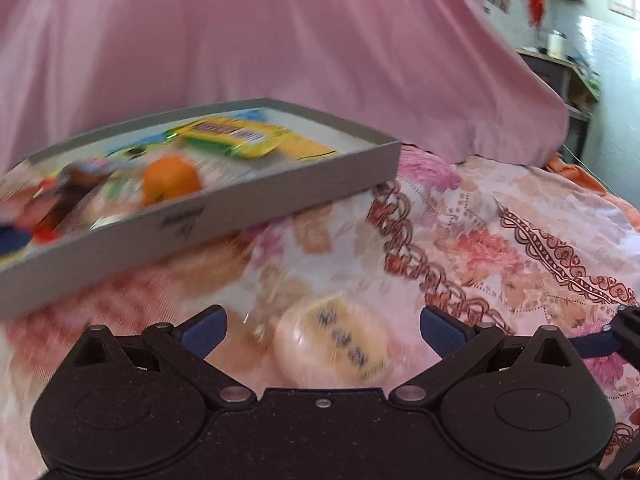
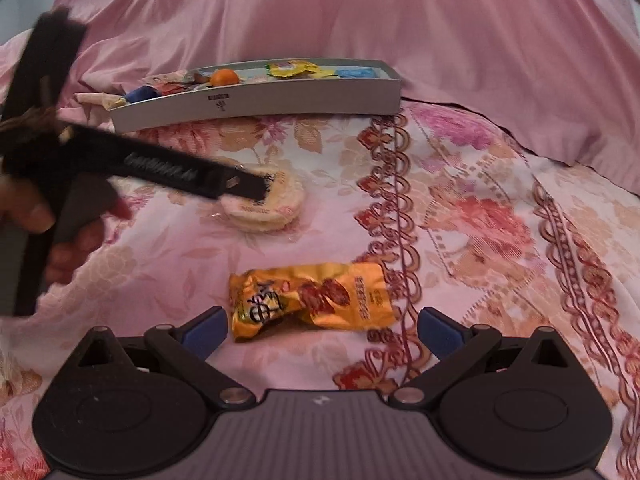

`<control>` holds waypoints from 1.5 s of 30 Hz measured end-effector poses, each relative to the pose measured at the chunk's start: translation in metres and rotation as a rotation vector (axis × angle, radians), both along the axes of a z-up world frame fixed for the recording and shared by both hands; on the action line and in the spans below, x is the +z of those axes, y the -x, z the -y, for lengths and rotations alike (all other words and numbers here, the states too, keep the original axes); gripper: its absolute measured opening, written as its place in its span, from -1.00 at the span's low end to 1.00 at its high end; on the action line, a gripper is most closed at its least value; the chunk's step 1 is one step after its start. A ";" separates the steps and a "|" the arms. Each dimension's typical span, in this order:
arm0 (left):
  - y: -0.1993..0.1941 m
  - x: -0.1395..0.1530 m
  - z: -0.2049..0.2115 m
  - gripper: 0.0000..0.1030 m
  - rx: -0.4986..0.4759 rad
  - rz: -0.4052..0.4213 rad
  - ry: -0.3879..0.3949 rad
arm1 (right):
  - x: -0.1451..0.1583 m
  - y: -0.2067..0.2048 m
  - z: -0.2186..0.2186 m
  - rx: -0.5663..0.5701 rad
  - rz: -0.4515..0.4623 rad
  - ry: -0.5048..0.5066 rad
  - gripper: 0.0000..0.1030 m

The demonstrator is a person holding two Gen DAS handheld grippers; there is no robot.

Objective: Organize snacks
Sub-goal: 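Move both tools back over the rice cake and gold jerky pack, then grasp the round rice cake with the left tool while the right tool grasps the gold jerky pack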

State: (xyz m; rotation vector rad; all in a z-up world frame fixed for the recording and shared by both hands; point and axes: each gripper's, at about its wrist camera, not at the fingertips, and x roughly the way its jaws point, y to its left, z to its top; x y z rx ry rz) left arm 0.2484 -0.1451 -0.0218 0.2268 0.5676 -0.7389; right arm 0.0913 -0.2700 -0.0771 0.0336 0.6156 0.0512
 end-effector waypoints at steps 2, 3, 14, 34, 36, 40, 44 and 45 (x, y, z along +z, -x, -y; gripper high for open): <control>-0.009 -0.001 0.011 0.99 -0.056 -0.014 -0.035 | 0.000 -0.007 0.002 0.026 -0.011 -0.015 1.00; -0.011 -0.003 0.016 0.99 -0.076 -0.017 -0.056 | 0.000 -0.011 0.004 0.034 -0.018 -0.028 1.00; -0.020 -0.020 0.030 0.97 -0.219 -0.025 -0.233 | -0.007 -0.034 0.016 0.056 -0.062 -0.088 1.00; 0.031 -0.022 -0.081 0.85 -0.074 -0.220 -0.159 | -0.012 -0.028 -0.011 0.124 -0.033 -0.016 1.00; 0.046 -0.023 -0.100 0.85 -0.041 -0.231 -0.147 | -0.012 -0.028 -0.019 0.154 -0.030 0.002 1.00; 0.074 -0.024 -0.131 0.84 0.029 -0.266 -0.095 | -0.014 -0.024 -0.040 0.240 -0.029 0.037 1.00; 0.103 -0.023 -0.157 0.84 0.090 -0.266 -0.043 | -0.014 -0.014 -0.059 0.303 -0.035 0.045 1.00; 0.108 -0.022 -0.162 0.84 0.102 -0.265 -0.034 | -0.014 -0.010 -0.062 0.316 -0.043 0.024 1.00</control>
